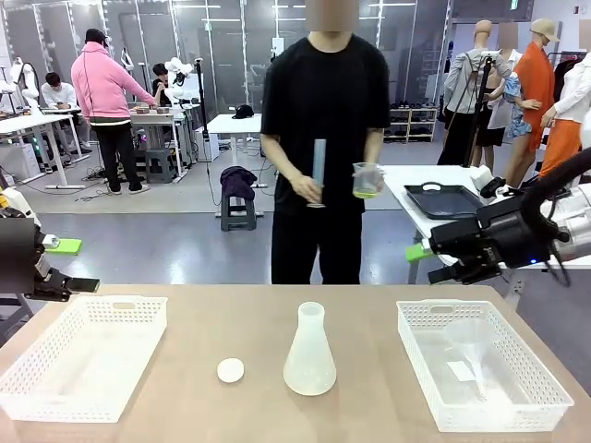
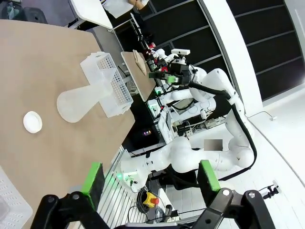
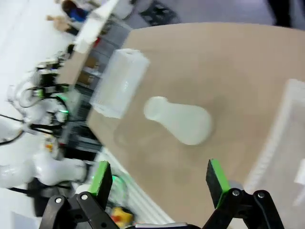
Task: Prepare the solutions needed for the experiment.
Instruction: Pick up the Plastic Funnel and insert it into the Big flask.
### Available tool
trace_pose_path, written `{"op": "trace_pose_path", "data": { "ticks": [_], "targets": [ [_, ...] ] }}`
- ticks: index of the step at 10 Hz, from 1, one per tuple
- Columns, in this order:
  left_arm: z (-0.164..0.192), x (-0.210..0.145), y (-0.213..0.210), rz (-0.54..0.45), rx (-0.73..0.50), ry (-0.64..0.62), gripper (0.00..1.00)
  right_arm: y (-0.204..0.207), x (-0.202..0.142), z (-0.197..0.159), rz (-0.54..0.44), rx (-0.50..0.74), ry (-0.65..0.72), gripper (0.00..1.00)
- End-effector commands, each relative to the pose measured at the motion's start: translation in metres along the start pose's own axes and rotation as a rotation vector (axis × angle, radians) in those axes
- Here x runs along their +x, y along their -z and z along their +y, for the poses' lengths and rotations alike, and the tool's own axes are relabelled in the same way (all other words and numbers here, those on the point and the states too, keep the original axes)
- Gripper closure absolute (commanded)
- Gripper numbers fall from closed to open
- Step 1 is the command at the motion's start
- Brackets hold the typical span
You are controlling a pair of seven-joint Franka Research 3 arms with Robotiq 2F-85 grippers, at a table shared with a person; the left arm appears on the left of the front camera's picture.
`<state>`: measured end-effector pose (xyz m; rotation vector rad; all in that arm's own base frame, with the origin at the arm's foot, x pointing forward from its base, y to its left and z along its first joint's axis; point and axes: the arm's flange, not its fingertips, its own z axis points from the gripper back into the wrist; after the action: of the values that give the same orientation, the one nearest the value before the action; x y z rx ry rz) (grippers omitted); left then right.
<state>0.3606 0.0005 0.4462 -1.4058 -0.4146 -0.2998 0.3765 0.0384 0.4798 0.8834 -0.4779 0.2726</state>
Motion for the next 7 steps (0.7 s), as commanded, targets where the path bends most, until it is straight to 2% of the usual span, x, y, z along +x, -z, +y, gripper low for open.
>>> {"op": "trace_pose_path", "data": {
  "ticks": [1, 2, 4, 5, 6, 7],
  "targets": [
    [0.0, 0.002, 0.002, -0.006, -0.023, 0.009, 0.0, -0.007, 0.031, -0.031, 0.085, -0.243, -0.245, 0.0],
    [0.0, 0.002, 0.002, -0.006, -0.023, 0.009, 0.0, -0.012, 0.044, -0.042, 0.141, -0.32, -0.354, 0.0],
    [0.0, 0.002, 0.002, -0.006, -0.023, 0.009, 0.0, -0.017, 0.072, -0.055, 0.298, -0.387, -0.62, 0.0],
    [0.0, 0.002, 0.002, -0.006, -0.023, 0.009, 0.0, -0.018, 0.082, -0.061, 0.397, -0.411, -0.771, 0.0],
    [0.0, 0.002, 0.002, -0.006, -0.023, 0.009, 0.0, -0.017, 0.086, -0.066, 0.533, -0.374, -0.89, 0.0],
    [0.0, 0.002, 0.002, -0.006, -0.023, 0.009, 0.0, -0.016, 0.09, -0.068, 0.601, -0.374, -0.912, 0.0]
  ]
}}
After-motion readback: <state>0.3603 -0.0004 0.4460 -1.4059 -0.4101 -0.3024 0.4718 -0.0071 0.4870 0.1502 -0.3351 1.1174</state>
